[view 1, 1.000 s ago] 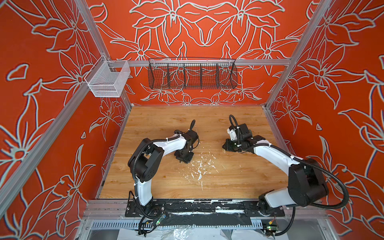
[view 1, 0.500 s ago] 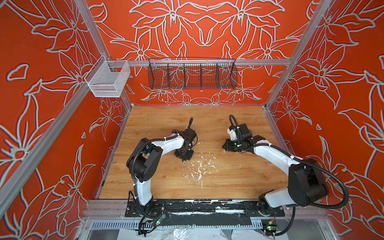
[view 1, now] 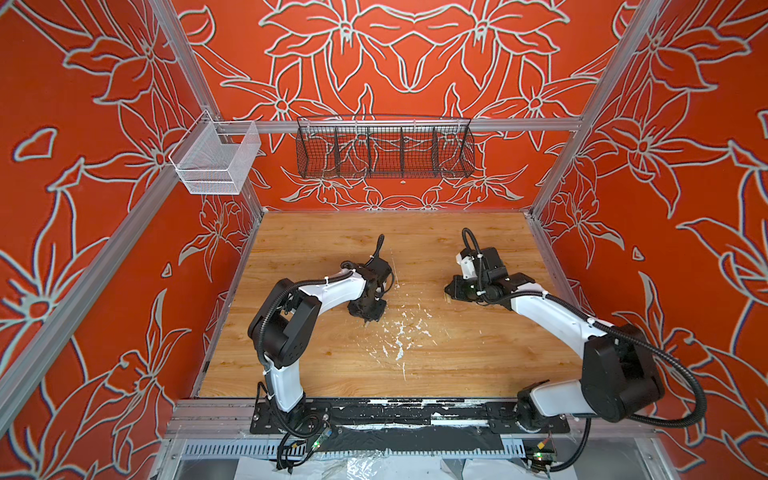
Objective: Insert the pens into the pen caps
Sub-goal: 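Lift the thin pen nib-up with the left gripper while the right raises the cap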
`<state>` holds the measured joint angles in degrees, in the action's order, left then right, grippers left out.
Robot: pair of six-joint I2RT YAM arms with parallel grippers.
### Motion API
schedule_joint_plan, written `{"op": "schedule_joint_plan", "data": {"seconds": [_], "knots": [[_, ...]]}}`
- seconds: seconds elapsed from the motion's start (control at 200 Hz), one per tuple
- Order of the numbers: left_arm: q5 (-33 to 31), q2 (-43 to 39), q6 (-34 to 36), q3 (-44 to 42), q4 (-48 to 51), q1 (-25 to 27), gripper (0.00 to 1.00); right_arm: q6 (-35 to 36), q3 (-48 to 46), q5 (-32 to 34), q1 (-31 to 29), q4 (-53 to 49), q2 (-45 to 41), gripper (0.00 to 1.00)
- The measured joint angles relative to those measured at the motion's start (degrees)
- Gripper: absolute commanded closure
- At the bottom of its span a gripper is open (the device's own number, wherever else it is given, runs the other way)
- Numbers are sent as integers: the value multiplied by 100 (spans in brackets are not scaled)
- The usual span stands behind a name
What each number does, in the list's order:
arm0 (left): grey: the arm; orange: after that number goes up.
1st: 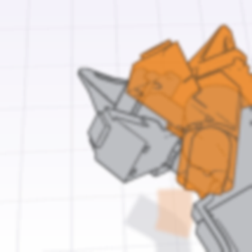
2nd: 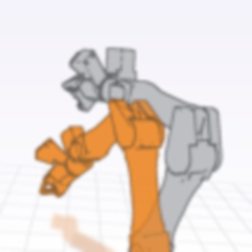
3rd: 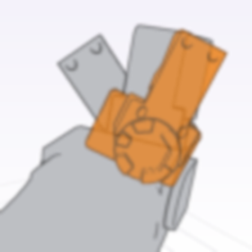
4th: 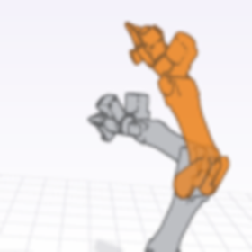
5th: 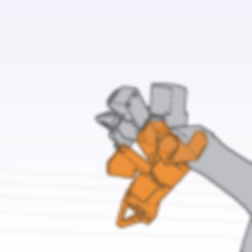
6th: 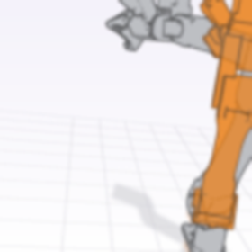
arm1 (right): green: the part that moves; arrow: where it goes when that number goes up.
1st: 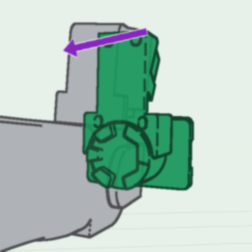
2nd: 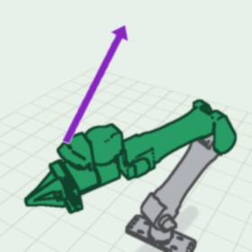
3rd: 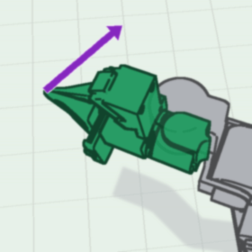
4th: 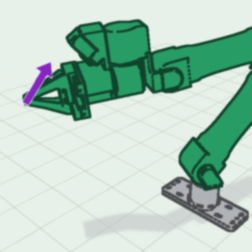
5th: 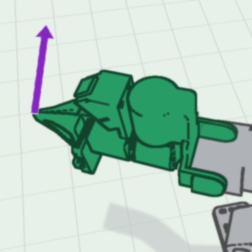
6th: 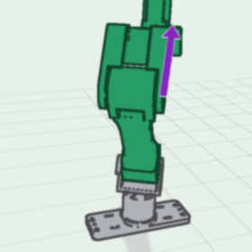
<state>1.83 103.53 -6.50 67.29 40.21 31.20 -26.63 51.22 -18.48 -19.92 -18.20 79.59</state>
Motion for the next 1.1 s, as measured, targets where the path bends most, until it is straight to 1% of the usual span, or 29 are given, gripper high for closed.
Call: {"op": "schedule_joint_plan", "data": {"seconds": [0.115,0.29,0.42,0.585,0.686,0.786,1.101], "knots": [[55,-286,15,44,-46,177,100,-52,-57,-20,0,184,-249,97],[227,-1104,28,118,-363,767,100,-203,-199,-87,0,555,-903,97],[514,-1864,7,96,-846,1099,100,-411,-358,-201,0,981,-1502,97],[955,-2623,-48,-107,-1550,1268,100,-691,-553,-254,0,1530,-2262,97],[1113,-2730,-59,-120,-1773,1360,100,-859,-699,-245,0,1888,-2745,97],[1172,-2693,-55,-120,-1827,1458,100,-1001,-739,-249,0,2146,-3025,97],[1333,-2496,31,76,-1856,1648,100,-1294,-741,-601,-2,2765,-2968,95]]}}
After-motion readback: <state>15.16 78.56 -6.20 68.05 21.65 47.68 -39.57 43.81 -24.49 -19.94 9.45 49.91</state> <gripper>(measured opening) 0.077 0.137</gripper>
